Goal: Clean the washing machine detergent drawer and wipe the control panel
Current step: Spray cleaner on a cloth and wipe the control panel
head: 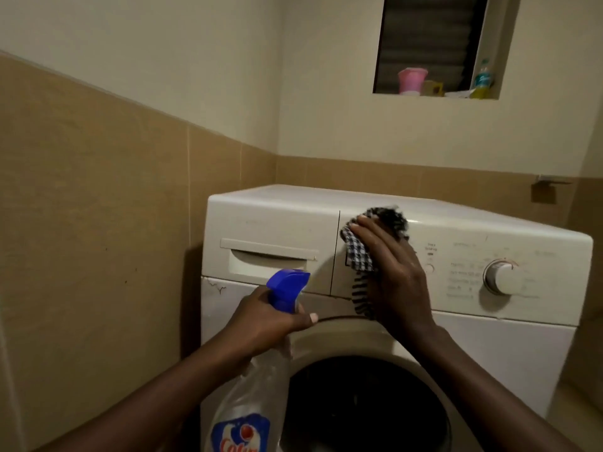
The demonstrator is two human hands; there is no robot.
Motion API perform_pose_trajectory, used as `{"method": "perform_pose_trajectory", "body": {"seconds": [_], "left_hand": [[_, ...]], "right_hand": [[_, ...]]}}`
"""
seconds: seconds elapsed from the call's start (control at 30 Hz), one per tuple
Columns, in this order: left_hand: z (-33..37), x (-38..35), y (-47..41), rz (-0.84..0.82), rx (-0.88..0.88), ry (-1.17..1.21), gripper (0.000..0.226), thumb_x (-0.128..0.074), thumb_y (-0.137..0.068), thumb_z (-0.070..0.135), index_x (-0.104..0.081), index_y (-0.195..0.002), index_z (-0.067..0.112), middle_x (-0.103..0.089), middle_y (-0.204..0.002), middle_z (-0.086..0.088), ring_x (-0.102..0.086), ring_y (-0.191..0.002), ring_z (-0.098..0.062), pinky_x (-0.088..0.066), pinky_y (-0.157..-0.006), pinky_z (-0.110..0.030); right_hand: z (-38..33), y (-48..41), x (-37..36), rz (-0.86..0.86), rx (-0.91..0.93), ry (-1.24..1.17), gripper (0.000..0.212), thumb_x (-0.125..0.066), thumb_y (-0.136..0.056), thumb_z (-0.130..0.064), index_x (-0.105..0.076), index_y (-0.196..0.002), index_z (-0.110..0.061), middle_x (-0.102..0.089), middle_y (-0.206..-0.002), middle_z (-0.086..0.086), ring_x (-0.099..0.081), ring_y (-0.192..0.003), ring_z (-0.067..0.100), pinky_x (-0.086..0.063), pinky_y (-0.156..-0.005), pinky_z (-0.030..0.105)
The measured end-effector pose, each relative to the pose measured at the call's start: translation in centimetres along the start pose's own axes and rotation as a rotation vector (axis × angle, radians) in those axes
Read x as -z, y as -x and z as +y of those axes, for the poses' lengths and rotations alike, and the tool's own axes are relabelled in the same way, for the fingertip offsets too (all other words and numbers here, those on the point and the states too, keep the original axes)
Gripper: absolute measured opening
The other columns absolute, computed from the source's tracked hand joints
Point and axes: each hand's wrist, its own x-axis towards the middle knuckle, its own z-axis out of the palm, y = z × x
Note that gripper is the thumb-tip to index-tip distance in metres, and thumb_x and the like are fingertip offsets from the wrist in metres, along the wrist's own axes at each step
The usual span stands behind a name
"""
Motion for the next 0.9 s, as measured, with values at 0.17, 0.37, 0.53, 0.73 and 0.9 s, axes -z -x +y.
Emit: {"method": "perform_pose_trajectory", "body": {"seconds": [0.17, 0.37, 0.53, 0.73, 0.9], "left_hand": [[-1.1, 0.1, 0.8, 0.059, -0.010, 0.073, 0.024, -0.080, -0.076, 0.017, -0.067, -0.090, 0.004, -0.067, -0.075, -0.013, -0.065, -0.060, -0.022, -0.057, -0.054, -0.030], [-1.0, 0.7, 0.7, 0.135, 0.012, 0.182, 0.018, -0.076, -0.079, 0.014, -0.064, -0.092, 0.009, -0.067, -0.076, -0.009, -0.065, -0.050, -0.012, -0.055, -0.048, -0.019], [-0.8, 1.1, 0.6, 0.145, -0.006, 0.187, 0.020, -0.076, -0.080, 0.013, -0.065, -0.095, 0.007, -0.067, -0.087, -0.018, -0.064, -0.058, -0.020, -0.055, -0.050, -0.023], [-1.0, 1.0, 0.8, 0.147, 0.006, 0.179, 0.022, -0.076, -0.080, 0.012, -0.065, -0.096, 0.002, -0.066, -0.077, -0.014, -0.064, -0.051, -0.020, -0.054, -0.048, -0.021], [-1.4, 1.5, 0.8, 0.176, 0.025, 0.207, 0.021, -0.076, -0.080, 0.012, -0.065, -0.096, 0.006, -0.067, -0.079, -0.013, -0.064, -0.051, -0.020, -0.056, -0.053, -0.028]], "right_hand": [[-1.1, -1.9, -3.4, -0.167, 0.081, 0.106, 0.054, -0.038, -0.089, -0.009, -0.047, -0.142, -0.012, -0.042, -0.151, 0.008, -0.039, -0.139, 0.028, -0.035, -0.109, 0.043], [-2.4, -0.6, -5.5, -0.256, 0.097, 0.168, 0.066, -0.035, -0.088, -0.027, -0.027, -0.152, -0.015, -0.024, -0.160, 0.008, -0.022, -0.147, 0.028, -0.019, -0.119, 0.045], [-2.3, 4.0, -6.4, -0.311, 0.159, 0.233, 0.065, -0.045, -0.085, -0.026, -0.037, -0.149, -0.019, -0.030, -0.158, 0.006, -0.030, -0.144, 0.025, -0.021, -0.117, 0.039], [-2.8, -0.6, -6.5, -0.227, 0.089, 0.190, 0.056, -0.049, -0.089, -0.020, -0.041, -0.145, -0.017, -0.037, -0.154, 0.012, -0.037, -0.138, 0.029, -0.024, -0.115, 0.040], [-3.6, 1.1, -7.0, -0.240, -0.003, 0.193, 0.072, -0.052, -0.091, -0.017, -0.018, -0.154, -0.014, -0.009, -0.163, 0.012, -0.005, -0.151, 0.027, -0.006, -0.123, 0.040]]}}
